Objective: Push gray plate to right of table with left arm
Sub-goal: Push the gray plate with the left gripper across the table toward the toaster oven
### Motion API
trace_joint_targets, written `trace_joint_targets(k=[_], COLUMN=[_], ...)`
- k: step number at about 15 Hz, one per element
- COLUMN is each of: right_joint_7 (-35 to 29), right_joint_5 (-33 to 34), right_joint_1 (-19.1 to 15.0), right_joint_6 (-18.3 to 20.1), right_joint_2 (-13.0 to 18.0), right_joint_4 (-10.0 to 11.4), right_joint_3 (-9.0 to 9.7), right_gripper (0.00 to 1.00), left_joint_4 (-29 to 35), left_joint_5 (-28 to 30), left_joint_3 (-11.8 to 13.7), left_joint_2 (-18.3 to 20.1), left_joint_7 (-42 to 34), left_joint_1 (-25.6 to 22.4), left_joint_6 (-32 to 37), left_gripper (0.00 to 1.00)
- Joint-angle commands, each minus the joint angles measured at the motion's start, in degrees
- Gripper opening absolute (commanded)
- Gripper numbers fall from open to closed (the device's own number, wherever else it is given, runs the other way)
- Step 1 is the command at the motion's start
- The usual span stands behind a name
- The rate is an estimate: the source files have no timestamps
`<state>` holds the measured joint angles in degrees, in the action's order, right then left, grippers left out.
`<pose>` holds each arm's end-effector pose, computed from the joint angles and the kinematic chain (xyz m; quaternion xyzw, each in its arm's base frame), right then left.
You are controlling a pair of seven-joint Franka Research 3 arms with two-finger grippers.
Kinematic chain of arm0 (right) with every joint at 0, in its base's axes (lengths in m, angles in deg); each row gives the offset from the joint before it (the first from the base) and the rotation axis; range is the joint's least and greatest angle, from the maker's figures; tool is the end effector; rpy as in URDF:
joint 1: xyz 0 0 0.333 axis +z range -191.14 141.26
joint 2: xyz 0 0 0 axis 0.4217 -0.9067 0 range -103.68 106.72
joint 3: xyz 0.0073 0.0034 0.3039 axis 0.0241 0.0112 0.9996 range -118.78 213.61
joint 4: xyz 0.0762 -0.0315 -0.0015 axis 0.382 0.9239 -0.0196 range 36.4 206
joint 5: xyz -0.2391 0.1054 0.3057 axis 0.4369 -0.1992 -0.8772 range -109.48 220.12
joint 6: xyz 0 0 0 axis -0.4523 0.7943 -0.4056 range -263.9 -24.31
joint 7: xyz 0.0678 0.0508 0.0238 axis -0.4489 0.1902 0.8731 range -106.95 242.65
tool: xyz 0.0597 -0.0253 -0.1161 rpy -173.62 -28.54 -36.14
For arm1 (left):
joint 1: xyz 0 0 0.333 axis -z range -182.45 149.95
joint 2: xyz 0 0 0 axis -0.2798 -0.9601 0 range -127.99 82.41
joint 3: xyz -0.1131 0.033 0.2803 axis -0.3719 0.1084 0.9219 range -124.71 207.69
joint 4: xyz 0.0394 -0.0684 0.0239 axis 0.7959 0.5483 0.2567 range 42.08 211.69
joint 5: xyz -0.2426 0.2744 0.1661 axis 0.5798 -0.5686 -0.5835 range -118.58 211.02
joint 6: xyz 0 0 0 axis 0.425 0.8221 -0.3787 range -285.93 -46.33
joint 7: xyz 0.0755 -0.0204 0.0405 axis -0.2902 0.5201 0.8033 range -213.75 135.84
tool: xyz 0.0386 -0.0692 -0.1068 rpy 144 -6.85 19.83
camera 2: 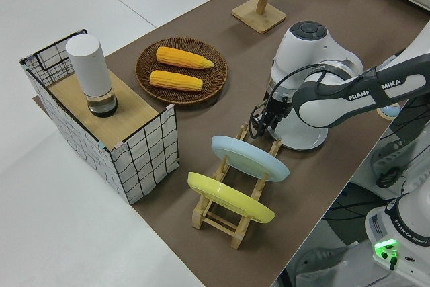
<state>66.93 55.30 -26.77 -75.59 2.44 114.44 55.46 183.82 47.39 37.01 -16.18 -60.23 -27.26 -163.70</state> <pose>0.5272 0.0582 0.6195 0.9969 0.0460 -0.0638 0.0050 0.4418 0.0513 0.2541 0.9927 -0.1201 0.0066 0.0002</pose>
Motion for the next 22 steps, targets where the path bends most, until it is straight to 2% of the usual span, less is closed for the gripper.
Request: trace_joint_targets(k=[1, 8, 13, 15, 18, 22], right_joint_7=[-0.75, -0.66, -0.75, -0.66, -0.66, -0.75], right_joint_5=[-0.25, -0.25, -0.25, -0.25, -0.25, -0.25], right_joint_1=[-1.07, -1.07, -1.07, -1.16, -1.07, -1.07], right_joint_6=[0.89, 0.89, 0.89, 0.89, 0.89, 0.89], right_joint_2=[0.14, 0.14, 0.14, 0.14, 0.14, 0.14], right_joint_4=[-0.53, -0.53, -0.53, -0.53, -0.53, -0.53], right_joint_3=[0.92, 0.92, 0.92, 0.92, 0.92, 0.92], right_gripper=[0.983, 0.983, 0.983, 0.983, 0.983, 0.983], left_joint_4=[0.98, 0.98, 0.63, 0.46, -0.33, -3.06], left_joint_5=[-0.82, -0.82, -0.55, -0.38, -0.11, 0.15], left_joint_3=[0.00, 0.00, -0.70, -2.20, -2.29, -2.29], left_joint_2=[0.42, 0.60, 0.60, 0.51, 0.33, 0.07], left_joint_7=[-0.52, -0.18, 5.26, 10.78, 19.58, 34.76], left_joint_1=[0.11, 0.29, 0.82, 2.39, 7.39, 16.87], left_joint_6=[-1.57, -1.49, -0.79, -0.70, -0.61, 2.91], left_gripper=[0.00, 0.00, 0.00, 0.00, 0.00, 0.00])
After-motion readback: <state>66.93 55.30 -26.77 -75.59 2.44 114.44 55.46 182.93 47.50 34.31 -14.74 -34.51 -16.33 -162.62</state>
